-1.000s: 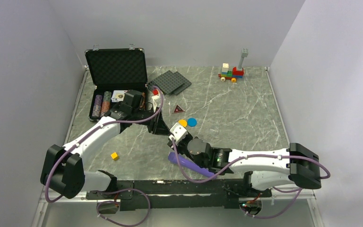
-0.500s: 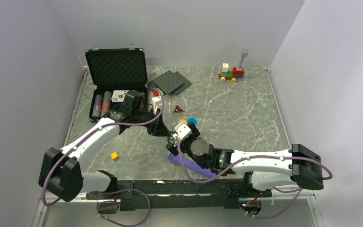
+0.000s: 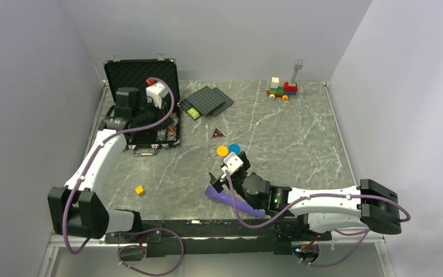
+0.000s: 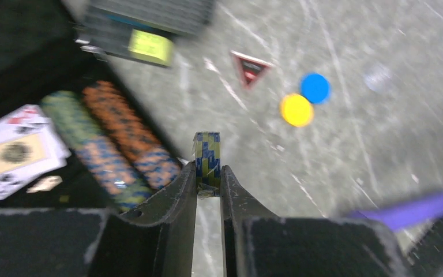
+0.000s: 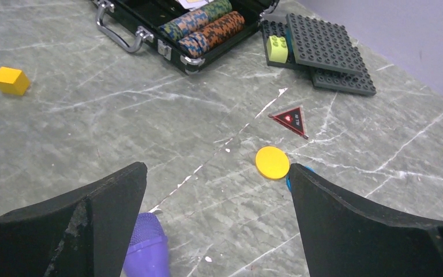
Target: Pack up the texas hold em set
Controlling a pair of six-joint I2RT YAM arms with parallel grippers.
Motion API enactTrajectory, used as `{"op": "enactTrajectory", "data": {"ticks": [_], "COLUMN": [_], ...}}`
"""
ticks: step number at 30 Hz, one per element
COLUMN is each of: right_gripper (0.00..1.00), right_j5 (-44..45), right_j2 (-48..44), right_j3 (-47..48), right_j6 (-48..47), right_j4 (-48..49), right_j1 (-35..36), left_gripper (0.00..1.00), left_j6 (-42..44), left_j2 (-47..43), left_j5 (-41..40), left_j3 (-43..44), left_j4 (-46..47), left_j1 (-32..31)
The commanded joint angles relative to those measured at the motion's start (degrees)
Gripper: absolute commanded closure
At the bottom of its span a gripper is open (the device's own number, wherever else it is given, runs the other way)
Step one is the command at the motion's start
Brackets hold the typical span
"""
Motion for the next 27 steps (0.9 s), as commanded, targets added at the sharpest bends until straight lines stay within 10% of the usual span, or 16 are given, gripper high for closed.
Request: {"op": "enactTrajectory", "data": {"ticks": [1,17,27], "right_gripper": [0.02,0.01,0.01], "right_j5": [-2.17,0.53,-0.95], "right_j2": [-3.85,-13.6,-11.57], "right_j3": [-2.19,-10.8,-10.21], "right_j6": [1.14,-1.12,-0.91], "right_j4": [7.6,12.03,12.78], "right_j1": [0.02,-0.54,-1.73], "left_gripper": [1.0,1.0,1.0], "left_j6": [5.35,-0.83,-23.52], "left_j2": [6.88,29.34,37.62], "left_j5": [-7.16,-26.09,-35.82], "left_j3": [8.25,24.37,29.91], "left_j4": [1.01,-0.03,-1.59], "left_j1": [7.67,19.26,21.49]}}
